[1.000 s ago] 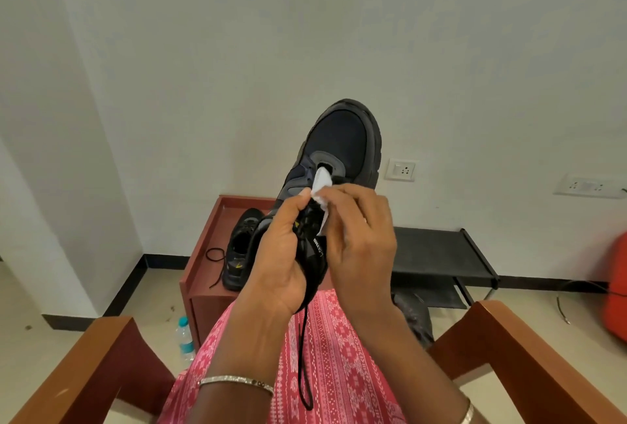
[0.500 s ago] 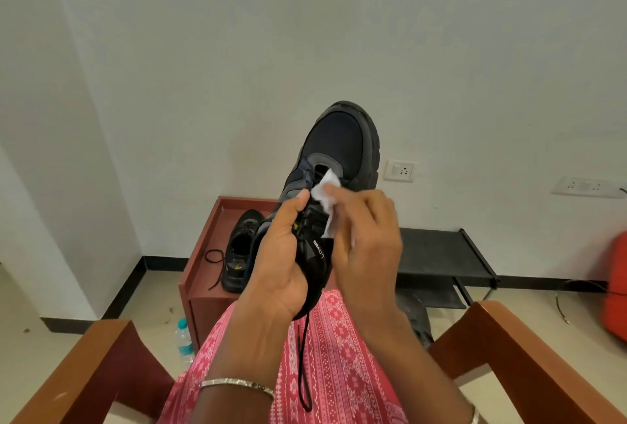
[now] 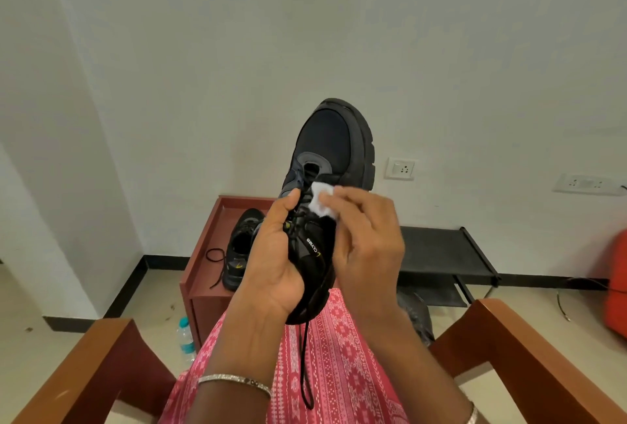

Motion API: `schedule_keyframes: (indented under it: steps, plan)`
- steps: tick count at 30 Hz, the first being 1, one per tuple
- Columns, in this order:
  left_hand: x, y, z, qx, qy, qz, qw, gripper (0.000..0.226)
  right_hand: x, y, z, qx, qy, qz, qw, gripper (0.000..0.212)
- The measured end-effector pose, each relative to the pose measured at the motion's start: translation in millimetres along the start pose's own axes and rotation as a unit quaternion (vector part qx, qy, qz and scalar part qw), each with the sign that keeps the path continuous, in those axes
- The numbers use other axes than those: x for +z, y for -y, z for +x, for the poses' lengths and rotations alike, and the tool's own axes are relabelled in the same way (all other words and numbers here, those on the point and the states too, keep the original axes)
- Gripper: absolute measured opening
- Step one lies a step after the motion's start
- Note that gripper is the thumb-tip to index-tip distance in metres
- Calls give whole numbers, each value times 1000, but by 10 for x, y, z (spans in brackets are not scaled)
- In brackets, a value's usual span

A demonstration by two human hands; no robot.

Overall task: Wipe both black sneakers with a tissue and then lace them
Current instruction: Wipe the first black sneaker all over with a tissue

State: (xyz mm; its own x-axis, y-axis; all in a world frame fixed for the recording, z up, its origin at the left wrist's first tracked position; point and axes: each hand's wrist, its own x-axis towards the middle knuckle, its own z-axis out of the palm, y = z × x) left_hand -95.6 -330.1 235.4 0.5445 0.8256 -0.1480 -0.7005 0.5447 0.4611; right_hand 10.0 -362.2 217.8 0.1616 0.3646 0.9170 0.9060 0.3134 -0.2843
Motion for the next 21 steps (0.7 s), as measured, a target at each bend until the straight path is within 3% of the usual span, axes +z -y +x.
schedule_keyframes:
  steps: [5,12,15,18,21]
  plan:
    - [-8,-78,5,-27,4,-18,999,48,-92,231,-523,-22,76,56,995,27]
    - [-41,-18,18,28,-3,-35,999,37,73,138,-169,-25,38,19,999,28]
    - [-56,-10,12,35,-4,-25,999,39,40,198,-172,-25,78,9,997,33]
    - [-47,-55,23,-8,-3,-30,1000,47,-82,340,-429,-4,127,86,988,34]
    - [-13,-87,13,-37,-14,-56,998,46,-163,401,-634,2,121,128,984,32]
